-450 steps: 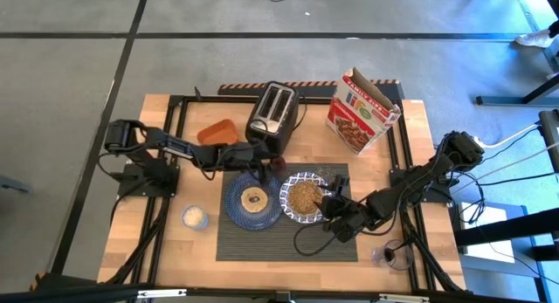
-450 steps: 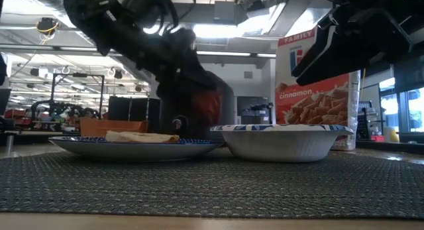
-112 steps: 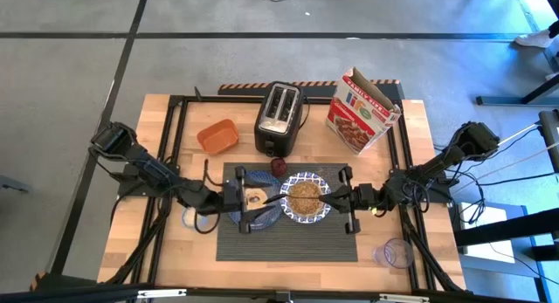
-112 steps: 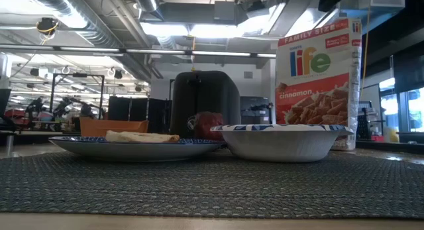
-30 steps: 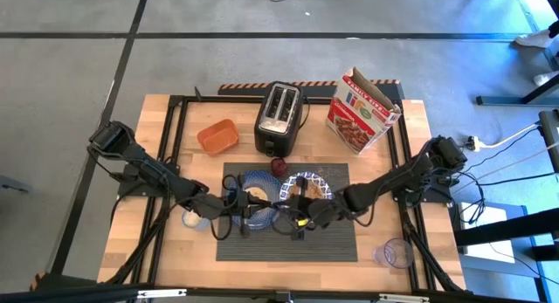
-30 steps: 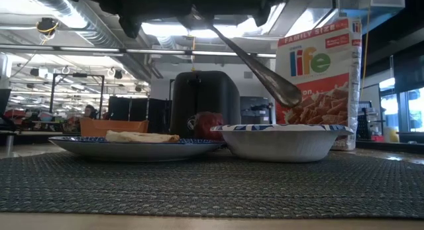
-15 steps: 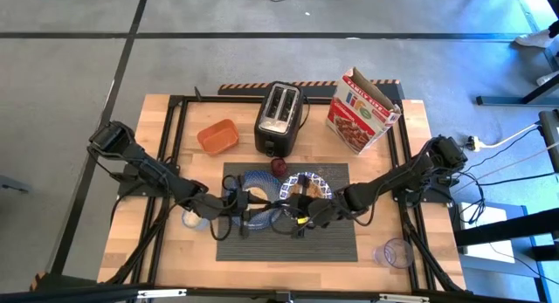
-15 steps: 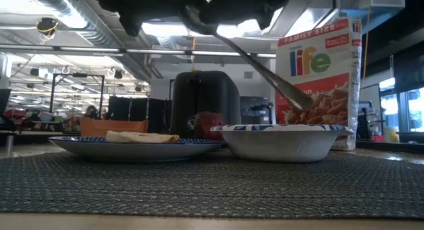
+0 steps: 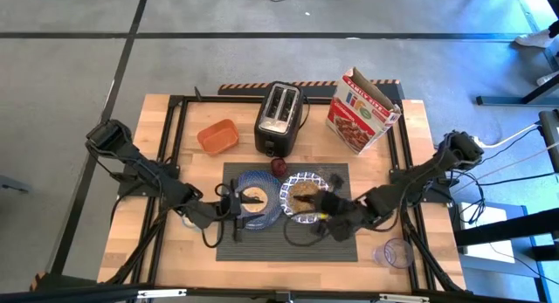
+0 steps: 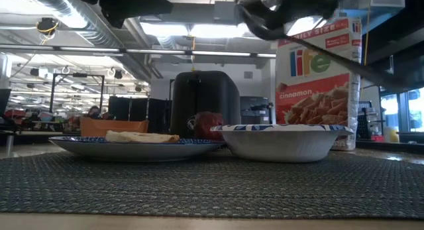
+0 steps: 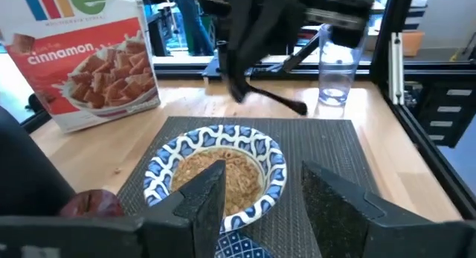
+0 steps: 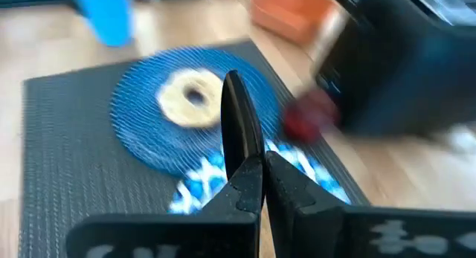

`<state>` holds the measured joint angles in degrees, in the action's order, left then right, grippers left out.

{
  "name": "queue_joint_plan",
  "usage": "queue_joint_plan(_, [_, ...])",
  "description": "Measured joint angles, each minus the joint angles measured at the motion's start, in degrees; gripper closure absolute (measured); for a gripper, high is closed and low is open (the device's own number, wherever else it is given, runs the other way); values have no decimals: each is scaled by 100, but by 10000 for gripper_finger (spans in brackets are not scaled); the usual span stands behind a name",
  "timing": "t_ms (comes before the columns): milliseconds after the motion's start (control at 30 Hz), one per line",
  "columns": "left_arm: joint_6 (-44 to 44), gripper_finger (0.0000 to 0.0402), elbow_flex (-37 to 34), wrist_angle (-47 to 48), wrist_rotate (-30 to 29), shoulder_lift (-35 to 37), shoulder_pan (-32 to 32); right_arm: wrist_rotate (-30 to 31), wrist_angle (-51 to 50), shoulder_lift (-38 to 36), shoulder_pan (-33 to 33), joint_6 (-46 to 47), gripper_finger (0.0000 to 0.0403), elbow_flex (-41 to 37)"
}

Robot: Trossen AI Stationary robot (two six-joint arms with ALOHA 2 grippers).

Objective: Arrange a breakfast setting
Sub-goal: Put the black spoon on the placemat on the right side of the blue patterned bowl from the transparent glass

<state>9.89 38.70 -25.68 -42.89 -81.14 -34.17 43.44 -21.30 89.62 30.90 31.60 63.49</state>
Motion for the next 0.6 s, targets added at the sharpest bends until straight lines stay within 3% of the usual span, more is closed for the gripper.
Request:
queue_joint_plan(300, [51, 233, 0, 90, 11, 0, -13, 89, -3400, -376, 350, 3969, 402, -60])
queue_joint_plan(433, [50, 233, 0, 88, 13, 0, -11, -115, -3843, -375, 365, 5204, 402, -499])
queue_joint_plan(600, [51, 233, 0, 88, 15, 0, -11, -441, -3647, -553, 229, 6043, 402, -1310])
